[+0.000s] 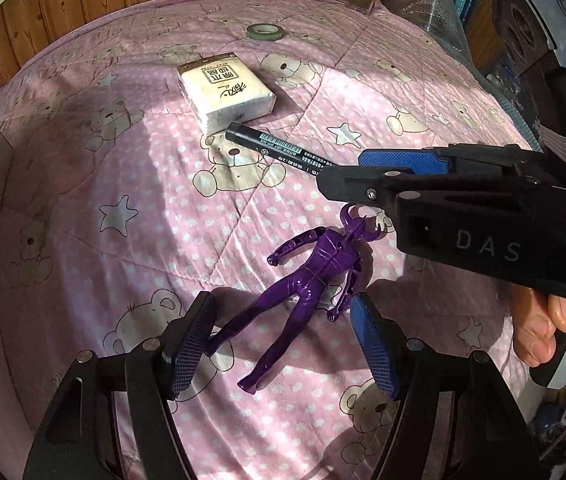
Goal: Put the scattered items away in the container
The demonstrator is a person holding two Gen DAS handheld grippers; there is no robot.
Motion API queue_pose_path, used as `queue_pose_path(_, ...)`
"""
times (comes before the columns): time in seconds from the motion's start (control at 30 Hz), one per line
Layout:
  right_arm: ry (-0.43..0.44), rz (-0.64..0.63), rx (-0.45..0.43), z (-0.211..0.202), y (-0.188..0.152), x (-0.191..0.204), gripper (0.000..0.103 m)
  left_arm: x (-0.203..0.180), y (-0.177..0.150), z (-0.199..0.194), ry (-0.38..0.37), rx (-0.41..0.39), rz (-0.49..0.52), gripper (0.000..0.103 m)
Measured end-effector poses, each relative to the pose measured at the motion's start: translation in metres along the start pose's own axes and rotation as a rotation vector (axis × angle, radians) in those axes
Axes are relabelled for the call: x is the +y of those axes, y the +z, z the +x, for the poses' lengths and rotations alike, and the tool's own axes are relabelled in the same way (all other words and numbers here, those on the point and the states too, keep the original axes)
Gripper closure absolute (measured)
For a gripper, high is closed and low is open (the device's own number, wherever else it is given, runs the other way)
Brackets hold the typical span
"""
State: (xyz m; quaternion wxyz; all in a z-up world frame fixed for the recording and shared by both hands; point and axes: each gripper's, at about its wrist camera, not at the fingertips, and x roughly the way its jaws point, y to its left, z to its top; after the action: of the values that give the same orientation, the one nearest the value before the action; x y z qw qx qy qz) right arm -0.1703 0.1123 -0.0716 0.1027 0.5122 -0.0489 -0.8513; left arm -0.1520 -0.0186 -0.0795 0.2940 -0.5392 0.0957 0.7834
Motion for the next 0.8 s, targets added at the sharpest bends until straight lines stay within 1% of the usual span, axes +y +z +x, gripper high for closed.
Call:
queue_pose_path(0.03, -0.01, -0.023, 0.001, 0.004, 0.002, 0.001, 0.06, -0.002, 0.0, 0.001, 0.002, -0.007, 0.019, 0.033)
queue_pose_path(0.1, -0.033, -0.084, -0.004, 0.008, 0.005, 0.004, 0.064, -0.006, 0.001, 0.001, 0.017, -0.016, 0.062, 0.034)
queue_pose_path(0.13, -0.043, -0.101, -0.005, 0.01, 0.007, 0.005, 0.067, -0.008, 0.002, 0.001, 0.026, -0.025, 0.082, 0.044)
queue_pose_path(0.17, -0.05, -0.109, -0.004, 0.011, 0.009, 0.005, 0.076, -0.009, 0.003, 0.001, 0.029, -0.03, 0.098, 0.052)
queue_pose_path(0.2, -0.052, -0.108, -0.004, 0.012, 0.011, 0.003, 0.082, -0.009, 0.004, 0.001, 0.028, -0.033, 0.105, 0.057)
queue_pose_path(0.27, -0.042, -0.073, -0.005, 0.011, 0.014, -0.005, 0.09, -0.005, 0.008, 0.0, 0.009, -0.037, 0.09, 0.058)
queue_pose_path(0.37, -0.016, 0.007, -0.024, -0.001, 0.016, -0.017, 0.09, 0.004, 0.012, -0.004, -0.027, -0.047, 0.037, 0.06)
queue_pose_path(0.43, 0.017, 0.058, -0.04, -0.013, 0.014, -0.023, 0.09, 0.011, 0.014, -0.011, -0.054, -0.058, -0.01, 0.061)
queue_pose_path(0.47, 0.03, 0.079, -0.043, -0.017, 0.012, -0.025, 0.09, 0.014, 0.014, -0.015, -0.066, -0.06, -0.03, 0.078)
queue_pose_path(0.57, 0.064, 0.143, -0.046, -0.027, 0.002, -0.027, 0.09, 0.024, 0.015, -0.025, -0.104, -0.059, -0.092, 0.078)
queue_pose_path(0.7, 0.095, 0.22, -0.048, -0.034, -0.014, -0.024, 0.09, 0.028, 0.016, -0.039, -0.123, -0.077, -0.126, 0.078)
queue_pose_path(0.8, 0.118, 0.244, -0.053, -0.038, -0.025, -0.014, 0.09, 0.029, 0.013, -0.045, -0.133, -0.088, -0.157, 0.078)
